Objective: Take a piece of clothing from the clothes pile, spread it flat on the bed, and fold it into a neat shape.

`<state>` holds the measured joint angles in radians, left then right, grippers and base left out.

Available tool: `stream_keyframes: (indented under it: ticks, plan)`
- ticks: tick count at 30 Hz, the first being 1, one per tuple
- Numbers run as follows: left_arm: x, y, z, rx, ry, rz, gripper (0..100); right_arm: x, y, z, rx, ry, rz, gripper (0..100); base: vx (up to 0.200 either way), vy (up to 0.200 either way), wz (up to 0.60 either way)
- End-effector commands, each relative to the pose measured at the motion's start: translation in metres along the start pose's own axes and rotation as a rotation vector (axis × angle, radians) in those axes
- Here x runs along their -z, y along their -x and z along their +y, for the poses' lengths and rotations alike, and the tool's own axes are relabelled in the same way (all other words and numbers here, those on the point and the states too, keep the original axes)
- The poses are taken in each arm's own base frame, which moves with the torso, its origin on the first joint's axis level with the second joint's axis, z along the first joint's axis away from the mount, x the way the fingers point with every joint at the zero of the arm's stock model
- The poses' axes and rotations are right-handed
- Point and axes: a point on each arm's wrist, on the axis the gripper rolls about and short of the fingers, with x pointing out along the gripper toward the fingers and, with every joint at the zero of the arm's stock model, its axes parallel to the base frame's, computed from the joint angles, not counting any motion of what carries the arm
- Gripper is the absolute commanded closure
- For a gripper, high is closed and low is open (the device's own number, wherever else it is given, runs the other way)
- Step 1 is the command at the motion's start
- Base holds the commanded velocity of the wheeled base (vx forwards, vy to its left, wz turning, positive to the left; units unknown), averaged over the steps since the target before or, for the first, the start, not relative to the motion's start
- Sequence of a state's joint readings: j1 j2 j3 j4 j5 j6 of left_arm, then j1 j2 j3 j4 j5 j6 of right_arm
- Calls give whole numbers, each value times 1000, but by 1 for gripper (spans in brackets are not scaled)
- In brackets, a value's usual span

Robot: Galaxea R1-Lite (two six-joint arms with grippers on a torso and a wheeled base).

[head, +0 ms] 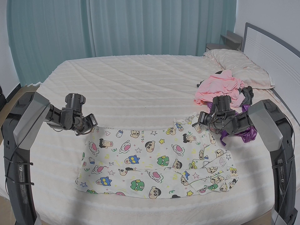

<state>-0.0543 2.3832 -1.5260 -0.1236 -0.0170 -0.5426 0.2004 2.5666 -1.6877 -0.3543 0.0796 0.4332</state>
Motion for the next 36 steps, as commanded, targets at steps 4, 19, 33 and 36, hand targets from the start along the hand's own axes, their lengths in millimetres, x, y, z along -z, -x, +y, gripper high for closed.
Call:
stream_keyframes:
  ticks: [4,19,33,36]
  plan:
    - [-5,5,-3,7,-1,-18,100,-11,10,5,-11,-2,-25,100,0,0,0]
    - [-9,7,-5,16,-3,-34,100,-11,11,1,-4,-7,-41,100,0,0,0]
    - [-8,39,-5,20,-9,-19,100,-11,54,5,-21,-3,-55,100,0,0,0]
    - [-5,47,-3,15,-9,-13,100,-5,66,4,-35,0,-50,100,0,0,0]
